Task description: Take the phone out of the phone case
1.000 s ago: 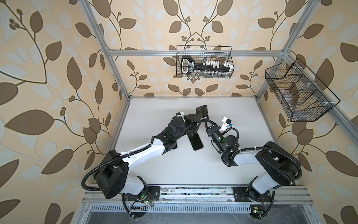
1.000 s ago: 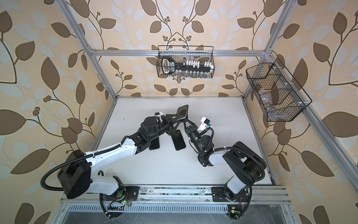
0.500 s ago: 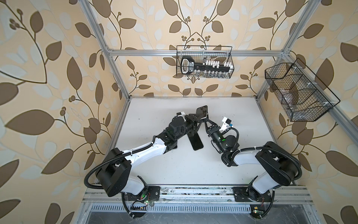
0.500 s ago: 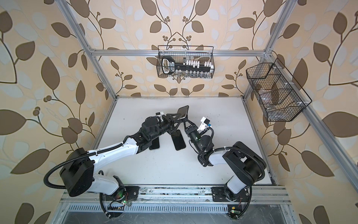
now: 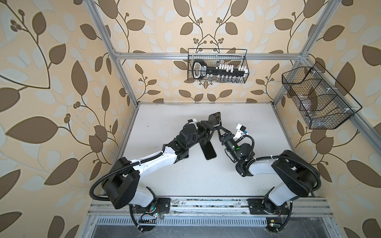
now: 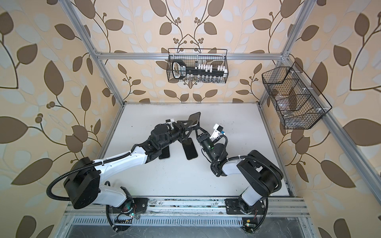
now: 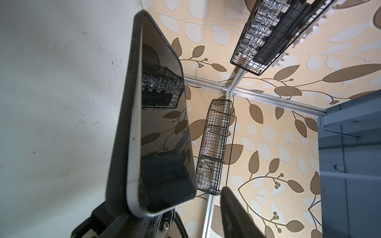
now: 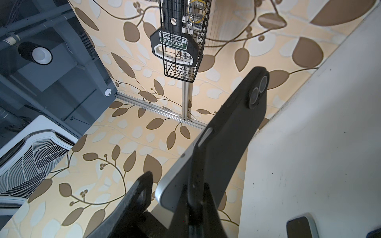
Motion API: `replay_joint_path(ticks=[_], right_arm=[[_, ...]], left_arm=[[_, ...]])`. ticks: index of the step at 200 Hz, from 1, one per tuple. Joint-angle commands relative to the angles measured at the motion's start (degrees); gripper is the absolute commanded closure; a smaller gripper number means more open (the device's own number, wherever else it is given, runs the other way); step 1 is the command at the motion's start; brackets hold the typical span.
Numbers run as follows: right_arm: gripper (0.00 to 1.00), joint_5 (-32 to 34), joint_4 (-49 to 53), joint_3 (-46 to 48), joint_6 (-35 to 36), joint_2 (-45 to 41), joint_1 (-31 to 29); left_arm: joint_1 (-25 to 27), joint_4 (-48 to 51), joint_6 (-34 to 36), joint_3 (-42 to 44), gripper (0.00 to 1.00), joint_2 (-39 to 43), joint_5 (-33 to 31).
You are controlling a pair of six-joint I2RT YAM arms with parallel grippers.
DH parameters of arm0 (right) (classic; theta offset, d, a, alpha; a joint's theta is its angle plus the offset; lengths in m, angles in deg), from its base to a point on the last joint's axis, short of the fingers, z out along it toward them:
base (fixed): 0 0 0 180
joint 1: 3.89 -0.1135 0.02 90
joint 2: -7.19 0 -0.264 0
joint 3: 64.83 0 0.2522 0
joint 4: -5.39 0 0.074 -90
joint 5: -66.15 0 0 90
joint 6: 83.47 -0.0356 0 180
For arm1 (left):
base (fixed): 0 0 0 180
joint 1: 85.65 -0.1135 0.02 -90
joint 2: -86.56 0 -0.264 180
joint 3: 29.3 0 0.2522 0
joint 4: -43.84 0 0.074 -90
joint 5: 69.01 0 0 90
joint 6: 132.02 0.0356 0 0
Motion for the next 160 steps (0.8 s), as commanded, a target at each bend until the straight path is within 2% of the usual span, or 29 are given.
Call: replay_joint_path(ticks=[1,160], right_arm=[[1.00,-3.66,-7.49,-2.85,0.58,0.18,-0.13],[1.00,-6.03,-7.49,-3.43,3.61,0.45,0.71]], left_arm=[[0.63,-0.06,-0.16,-1.11,0.54,-0.09,-0.07],[0.58,-1.72,-3.51,-0.42,0.65,-0.97,0.40]])
